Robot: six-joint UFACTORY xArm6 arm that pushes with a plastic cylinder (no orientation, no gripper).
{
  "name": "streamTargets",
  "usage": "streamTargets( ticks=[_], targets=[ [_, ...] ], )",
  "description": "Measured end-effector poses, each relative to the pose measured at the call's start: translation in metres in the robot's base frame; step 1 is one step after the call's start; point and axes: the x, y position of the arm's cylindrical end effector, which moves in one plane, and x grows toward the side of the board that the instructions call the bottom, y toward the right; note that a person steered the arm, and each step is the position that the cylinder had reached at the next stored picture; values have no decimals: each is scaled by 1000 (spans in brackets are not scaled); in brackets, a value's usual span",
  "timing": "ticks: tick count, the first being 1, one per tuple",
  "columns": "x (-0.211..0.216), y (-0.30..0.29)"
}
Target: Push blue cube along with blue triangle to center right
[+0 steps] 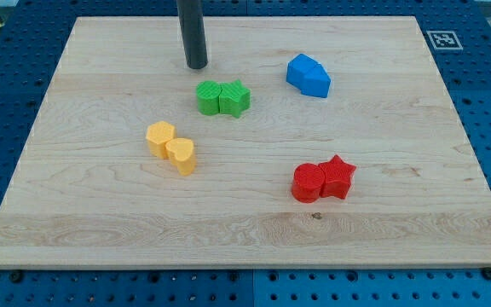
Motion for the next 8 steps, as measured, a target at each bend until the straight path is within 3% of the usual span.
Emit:
streamTargets(
  ticks=[4,6,8],
  targets=[
    [1,2],
    [2,119],
    [27,165]
  ],
)
